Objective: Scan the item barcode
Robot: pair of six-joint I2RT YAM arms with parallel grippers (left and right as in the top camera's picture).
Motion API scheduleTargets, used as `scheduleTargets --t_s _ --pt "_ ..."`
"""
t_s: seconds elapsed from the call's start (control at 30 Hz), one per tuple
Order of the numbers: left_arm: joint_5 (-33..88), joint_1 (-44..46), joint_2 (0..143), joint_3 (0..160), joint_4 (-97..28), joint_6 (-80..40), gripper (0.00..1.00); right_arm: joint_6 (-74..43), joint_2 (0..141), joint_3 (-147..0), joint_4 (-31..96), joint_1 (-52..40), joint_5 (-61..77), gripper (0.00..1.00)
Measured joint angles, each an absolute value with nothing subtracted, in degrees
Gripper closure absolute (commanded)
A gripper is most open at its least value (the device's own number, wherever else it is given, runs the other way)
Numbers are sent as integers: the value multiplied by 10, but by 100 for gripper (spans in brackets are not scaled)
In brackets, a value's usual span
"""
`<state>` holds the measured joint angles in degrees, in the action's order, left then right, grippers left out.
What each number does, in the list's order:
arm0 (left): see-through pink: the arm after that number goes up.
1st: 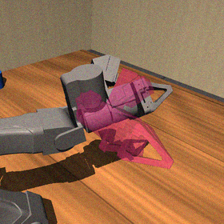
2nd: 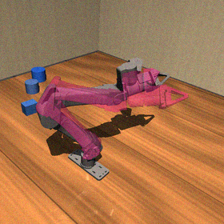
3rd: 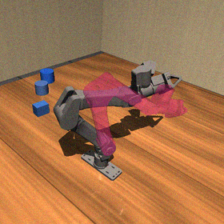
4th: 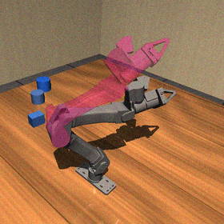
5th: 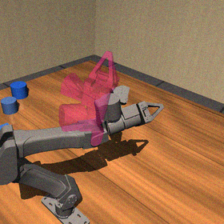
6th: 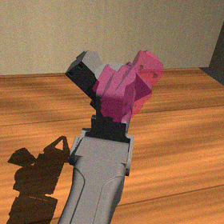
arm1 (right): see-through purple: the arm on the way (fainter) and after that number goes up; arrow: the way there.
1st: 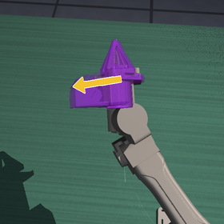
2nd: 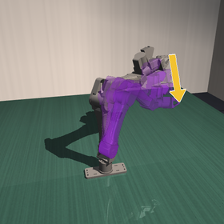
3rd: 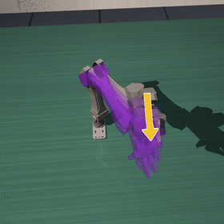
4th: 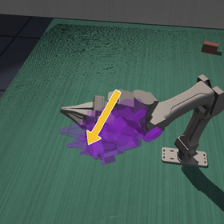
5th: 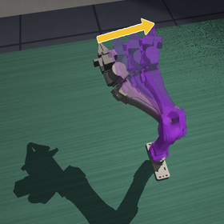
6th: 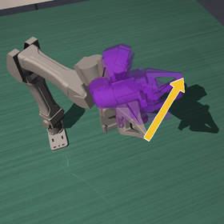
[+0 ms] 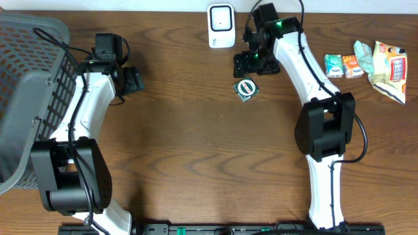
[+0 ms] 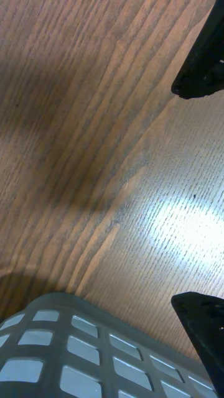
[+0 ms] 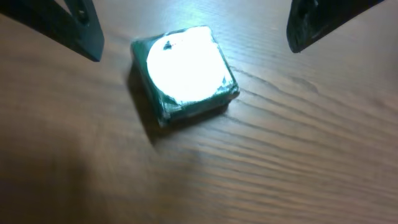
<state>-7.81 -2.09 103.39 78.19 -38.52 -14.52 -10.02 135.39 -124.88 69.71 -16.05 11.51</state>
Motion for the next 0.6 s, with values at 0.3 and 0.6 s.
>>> scheduleTargets --t_s 0.3,0.6 --pt "-78 -21 1034 782 -385 -145 2 -269 1354 -1249 742 -162 116 4" --pt "-78 -21 1034 782 -385 -145 2 -501 1354 -1220 711 -178 45 1"
